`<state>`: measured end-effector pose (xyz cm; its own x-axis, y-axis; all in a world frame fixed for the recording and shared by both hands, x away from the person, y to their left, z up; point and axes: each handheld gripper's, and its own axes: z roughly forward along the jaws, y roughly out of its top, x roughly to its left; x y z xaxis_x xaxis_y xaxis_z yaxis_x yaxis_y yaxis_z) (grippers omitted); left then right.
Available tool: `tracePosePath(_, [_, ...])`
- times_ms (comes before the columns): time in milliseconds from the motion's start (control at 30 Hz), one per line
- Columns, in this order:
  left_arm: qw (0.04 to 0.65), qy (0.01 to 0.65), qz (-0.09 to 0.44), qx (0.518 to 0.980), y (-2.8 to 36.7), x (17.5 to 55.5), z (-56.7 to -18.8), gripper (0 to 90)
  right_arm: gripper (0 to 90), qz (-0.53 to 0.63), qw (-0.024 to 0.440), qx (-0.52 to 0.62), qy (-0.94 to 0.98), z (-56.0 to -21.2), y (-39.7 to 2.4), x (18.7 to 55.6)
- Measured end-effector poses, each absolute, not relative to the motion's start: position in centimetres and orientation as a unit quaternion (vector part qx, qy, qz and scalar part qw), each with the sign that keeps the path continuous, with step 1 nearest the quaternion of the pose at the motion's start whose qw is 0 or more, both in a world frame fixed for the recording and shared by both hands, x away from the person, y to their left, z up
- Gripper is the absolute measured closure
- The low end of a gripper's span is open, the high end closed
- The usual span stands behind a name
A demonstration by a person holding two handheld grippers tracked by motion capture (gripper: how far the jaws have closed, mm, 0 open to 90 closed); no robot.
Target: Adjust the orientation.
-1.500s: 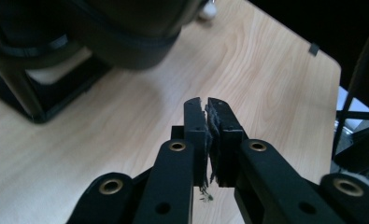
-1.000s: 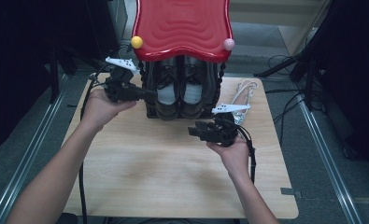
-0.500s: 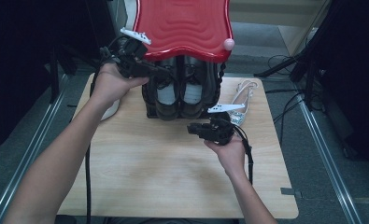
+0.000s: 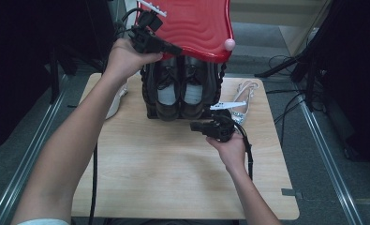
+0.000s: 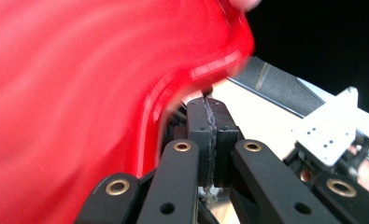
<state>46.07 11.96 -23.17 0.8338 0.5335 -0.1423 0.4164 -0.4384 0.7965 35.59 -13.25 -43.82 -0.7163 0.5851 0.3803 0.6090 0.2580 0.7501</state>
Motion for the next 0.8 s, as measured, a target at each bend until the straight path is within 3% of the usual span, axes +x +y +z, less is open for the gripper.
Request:
tracePosePath(333, [0.442,0.296,0.074,0.843,9.9,48.5,-23.0,89.8,87.8,-0.495,0.007,-0.379,-0.782,-43.2,-13.0,36.9])
tracePosePath(800, [0.438,0.307,0.081,0.841,10.1,49.4,-23.4,89.8,90.0,-0.497,-0.019,-0.373,-0.783,-43.0,-11.9,37.5])
